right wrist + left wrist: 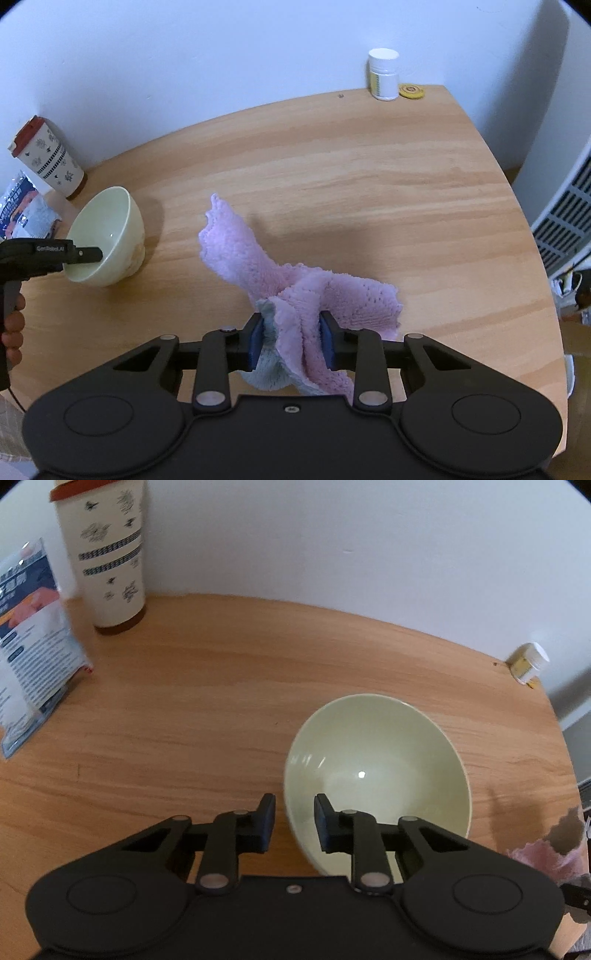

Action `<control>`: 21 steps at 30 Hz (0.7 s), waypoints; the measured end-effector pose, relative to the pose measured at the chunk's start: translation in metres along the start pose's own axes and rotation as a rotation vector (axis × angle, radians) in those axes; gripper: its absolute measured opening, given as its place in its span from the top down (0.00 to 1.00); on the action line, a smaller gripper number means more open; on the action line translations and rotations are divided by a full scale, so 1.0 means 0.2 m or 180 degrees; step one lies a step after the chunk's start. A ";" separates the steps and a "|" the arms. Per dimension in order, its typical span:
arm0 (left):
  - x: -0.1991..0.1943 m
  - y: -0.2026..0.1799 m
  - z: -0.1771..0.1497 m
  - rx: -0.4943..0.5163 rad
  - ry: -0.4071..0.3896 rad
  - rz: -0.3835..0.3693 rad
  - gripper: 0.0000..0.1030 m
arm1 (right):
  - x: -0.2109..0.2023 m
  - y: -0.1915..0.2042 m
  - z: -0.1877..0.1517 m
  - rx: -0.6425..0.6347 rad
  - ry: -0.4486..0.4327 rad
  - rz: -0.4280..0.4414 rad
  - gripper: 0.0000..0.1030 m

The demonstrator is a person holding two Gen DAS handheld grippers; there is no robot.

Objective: Clean bowl
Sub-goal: 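Grasp the bowl rim with the left gripper while the right gripper carries the cloth over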

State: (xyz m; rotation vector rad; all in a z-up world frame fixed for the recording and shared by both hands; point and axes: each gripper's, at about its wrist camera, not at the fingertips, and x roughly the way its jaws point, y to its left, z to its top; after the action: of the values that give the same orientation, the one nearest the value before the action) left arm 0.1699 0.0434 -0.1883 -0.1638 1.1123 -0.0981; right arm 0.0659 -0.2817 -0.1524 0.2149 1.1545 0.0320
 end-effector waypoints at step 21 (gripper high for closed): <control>-0.02 0.05 -0.04 0.0057 0.0133 -0.0169 0.87 | -0.05 0.24 0.08 -0.0186 -0.0143 0.0323 0.65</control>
State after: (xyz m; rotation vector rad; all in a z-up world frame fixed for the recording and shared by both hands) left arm 0.1610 0.0531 -0.1910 -0.1759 1.1485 -0.1595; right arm 0.0809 -0.2391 -0.1282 0.2210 1.0957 0.1495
